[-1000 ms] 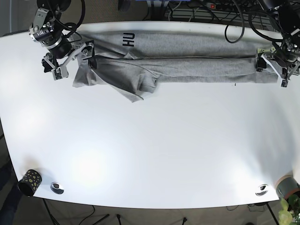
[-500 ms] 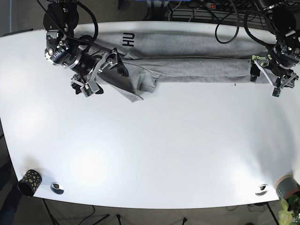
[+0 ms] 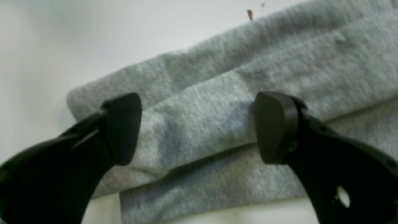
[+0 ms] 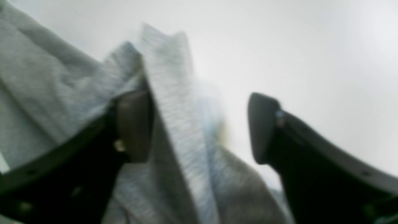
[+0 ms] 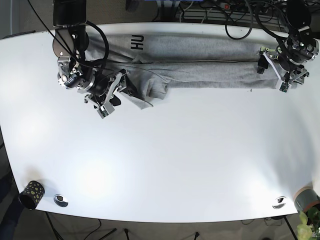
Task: Fold the T-shirt properly
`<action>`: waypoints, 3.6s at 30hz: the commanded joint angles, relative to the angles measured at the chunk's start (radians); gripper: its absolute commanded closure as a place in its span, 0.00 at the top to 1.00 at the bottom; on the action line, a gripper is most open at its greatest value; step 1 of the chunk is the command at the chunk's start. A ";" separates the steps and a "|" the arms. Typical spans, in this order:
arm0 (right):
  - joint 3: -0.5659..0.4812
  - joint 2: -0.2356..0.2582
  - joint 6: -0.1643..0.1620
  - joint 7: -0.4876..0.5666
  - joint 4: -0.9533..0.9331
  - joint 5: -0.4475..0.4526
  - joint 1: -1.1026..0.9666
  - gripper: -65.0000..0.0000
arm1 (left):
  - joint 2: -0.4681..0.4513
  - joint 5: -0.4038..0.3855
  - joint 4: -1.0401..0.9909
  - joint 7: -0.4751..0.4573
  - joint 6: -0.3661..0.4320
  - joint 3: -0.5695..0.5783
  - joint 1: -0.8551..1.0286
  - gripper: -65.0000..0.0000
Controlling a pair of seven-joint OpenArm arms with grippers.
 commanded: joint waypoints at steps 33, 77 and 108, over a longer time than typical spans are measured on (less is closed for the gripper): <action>0.215 -0.012 0.015 0.029 0.415 0.034 -0.316 0.00 | -0.046 -0.008 -0.191 -0.048 0.000 0.055 -0.053 0.79; 0.204 -0.104 0.061 -0.040 0.422 0.028 -0.438 0.71 | -0.148 -0.359 -0.105 0.046 -0.039 -0.087 -0.132 0.80; 0.157 -0.072 0.064 -0.035 0.253 0.025 -0.372 0.71 | -0.149 -0.510 -0.509 0.141 -0.039 -0.200 -0.186 0.63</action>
